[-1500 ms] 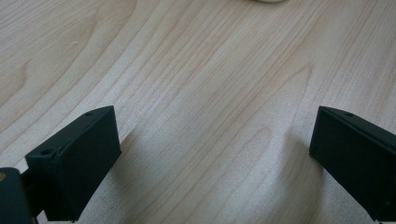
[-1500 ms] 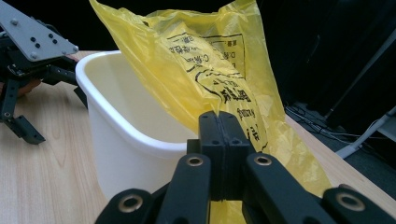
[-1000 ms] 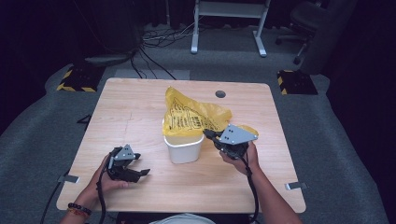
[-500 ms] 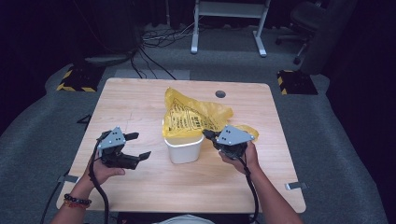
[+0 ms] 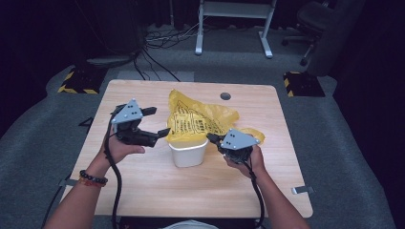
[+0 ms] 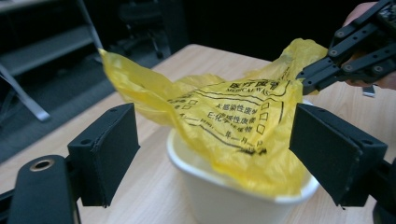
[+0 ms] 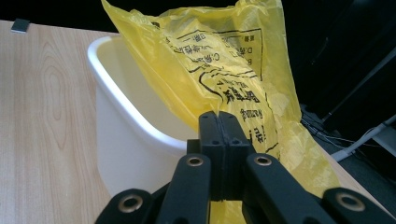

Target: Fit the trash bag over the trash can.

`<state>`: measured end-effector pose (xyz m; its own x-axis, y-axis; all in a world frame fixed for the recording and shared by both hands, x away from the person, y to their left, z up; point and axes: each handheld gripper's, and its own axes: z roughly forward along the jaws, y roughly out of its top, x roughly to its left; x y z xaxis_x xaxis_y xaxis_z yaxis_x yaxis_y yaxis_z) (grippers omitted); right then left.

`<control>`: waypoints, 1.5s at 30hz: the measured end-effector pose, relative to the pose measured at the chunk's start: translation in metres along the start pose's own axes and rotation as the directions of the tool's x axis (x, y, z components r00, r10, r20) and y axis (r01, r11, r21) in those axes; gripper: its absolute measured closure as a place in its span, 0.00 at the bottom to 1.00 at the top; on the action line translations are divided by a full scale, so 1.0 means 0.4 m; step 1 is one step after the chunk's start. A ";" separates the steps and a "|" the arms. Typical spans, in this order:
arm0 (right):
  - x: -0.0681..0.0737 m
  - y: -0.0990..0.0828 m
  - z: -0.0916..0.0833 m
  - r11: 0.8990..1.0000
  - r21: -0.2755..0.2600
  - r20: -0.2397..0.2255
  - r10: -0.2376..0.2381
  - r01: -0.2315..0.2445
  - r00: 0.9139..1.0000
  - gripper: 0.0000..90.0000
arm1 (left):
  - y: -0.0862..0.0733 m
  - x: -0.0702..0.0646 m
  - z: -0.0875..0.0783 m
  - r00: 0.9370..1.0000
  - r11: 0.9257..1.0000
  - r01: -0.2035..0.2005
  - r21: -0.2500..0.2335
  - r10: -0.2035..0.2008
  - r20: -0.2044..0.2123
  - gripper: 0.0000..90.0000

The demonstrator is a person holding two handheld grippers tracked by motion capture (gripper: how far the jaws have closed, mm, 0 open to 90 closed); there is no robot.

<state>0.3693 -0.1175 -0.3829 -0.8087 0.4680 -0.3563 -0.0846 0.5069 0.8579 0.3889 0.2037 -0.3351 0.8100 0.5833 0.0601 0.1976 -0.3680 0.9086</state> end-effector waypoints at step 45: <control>-0.036 0.043 0.089 0.977 0.095 -0.076 0.199 -0.191 0.977 0.69 | -0.026 -0.080 0.195 0.961 0.927 -0.255 0.276 0.211 0.180 1.00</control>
<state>0.4003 -0.0899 -0.3761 -0.8512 0.5032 -0.1494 0.1277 0.4745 0.8709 0.4040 0.1326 -0.3787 0.9194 0.3523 0.1751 0.1286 -0.6896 0.7127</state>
